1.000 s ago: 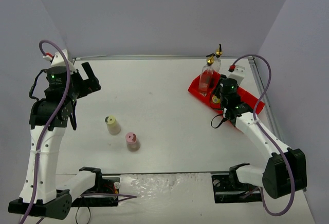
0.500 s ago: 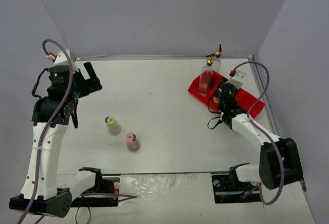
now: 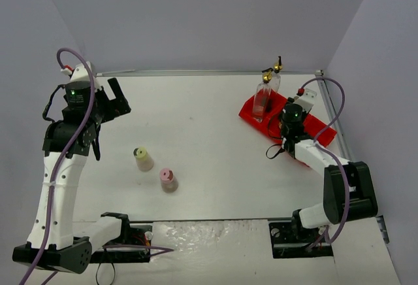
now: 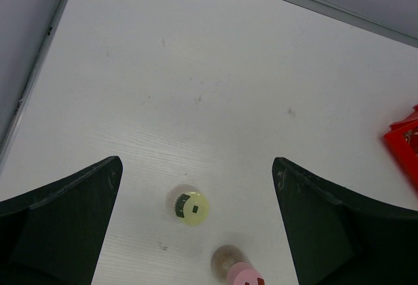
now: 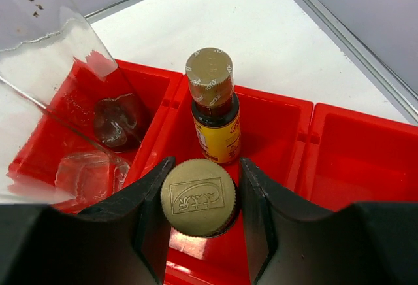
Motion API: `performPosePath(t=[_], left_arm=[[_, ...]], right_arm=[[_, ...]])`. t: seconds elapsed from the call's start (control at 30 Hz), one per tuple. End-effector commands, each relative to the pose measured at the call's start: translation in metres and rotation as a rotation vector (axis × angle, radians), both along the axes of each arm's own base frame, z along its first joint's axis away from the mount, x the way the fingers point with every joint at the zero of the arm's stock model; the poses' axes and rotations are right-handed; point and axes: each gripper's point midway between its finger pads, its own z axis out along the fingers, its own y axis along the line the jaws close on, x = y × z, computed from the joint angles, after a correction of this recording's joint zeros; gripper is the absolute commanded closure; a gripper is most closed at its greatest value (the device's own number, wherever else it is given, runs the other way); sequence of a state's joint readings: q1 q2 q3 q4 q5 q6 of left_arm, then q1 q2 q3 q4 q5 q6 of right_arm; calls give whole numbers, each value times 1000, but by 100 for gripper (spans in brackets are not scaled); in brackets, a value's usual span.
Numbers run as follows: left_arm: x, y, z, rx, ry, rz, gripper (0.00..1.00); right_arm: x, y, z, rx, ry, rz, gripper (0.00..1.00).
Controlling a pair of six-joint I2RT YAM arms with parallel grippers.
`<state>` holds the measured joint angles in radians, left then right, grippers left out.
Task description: Organize the condiment bottles
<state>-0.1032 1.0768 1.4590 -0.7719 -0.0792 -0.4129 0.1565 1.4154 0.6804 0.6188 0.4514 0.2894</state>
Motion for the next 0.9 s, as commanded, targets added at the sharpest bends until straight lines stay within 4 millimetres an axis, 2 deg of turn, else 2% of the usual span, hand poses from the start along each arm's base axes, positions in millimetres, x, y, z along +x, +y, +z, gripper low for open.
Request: performPosePath(t=[0.0, 0.27, 0.53, 0.57, 0.63, 0.7, 0.87], left_arm=[[8, 2, 22, -1, -85, 6, 3], [6, 3, 26, 5, -88, 6, 3], [7, 2, 26, 3, -87, 3, 3], [7, 2, 26, 3, -89, 4, 3], [6, 2, 27, 1, -90, 4, 3], [6, 2, 27, 1, -89, 4, 3], [6, 2, 27, 1, -91, 4, 3]], right_arm=[[27, -2, 47, 26, -192, -8, 100], [37, 4, 23, 51, -162, 11, 100], [39, 4, 24, 42, -142, 13, 99], [39, 2, 25, 40, -138, 5, 91], [38, 1, 27, 36, -134, -4, 68], [37, 0, 29, 32, -131, -9, 52], [35, -4, 35, 25, -119, -36, 35]])
